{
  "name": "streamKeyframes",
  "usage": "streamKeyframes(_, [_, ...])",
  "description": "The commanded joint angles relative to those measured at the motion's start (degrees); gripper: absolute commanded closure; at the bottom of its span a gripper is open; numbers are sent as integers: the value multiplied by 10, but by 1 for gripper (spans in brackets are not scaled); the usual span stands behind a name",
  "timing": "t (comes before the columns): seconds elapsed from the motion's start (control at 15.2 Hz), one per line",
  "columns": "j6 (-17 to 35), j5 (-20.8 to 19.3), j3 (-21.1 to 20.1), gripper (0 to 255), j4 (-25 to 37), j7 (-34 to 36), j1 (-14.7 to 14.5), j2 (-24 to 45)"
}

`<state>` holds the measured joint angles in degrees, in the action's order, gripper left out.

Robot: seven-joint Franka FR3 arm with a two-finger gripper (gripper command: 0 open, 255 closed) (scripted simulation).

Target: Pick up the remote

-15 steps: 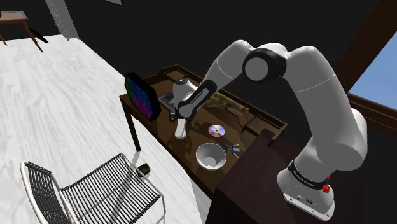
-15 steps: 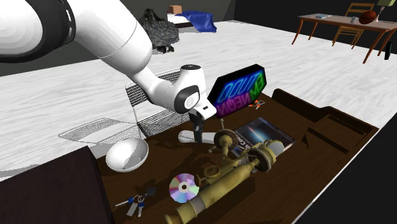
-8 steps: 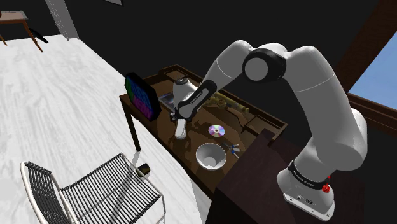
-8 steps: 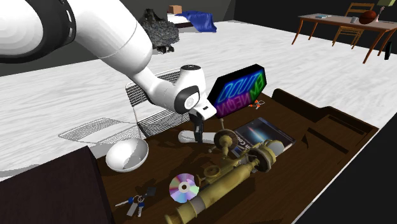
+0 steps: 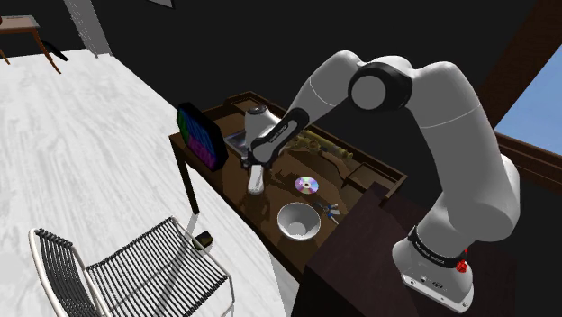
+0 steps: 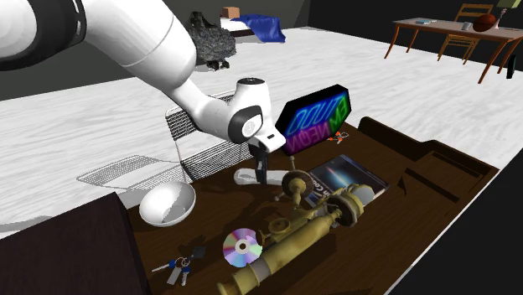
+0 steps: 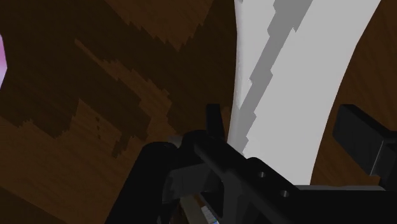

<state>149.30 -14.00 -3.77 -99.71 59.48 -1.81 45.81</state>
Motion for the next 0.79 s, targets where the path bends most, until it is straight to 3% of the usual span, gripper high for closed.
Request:
streamKeyframes(0.0, [-8, 2, -2, 255, -5, -2, 1, -13])
streamKeyframes(0.73, [-48, 10, -11, 255, -22, -11, 8, -70])
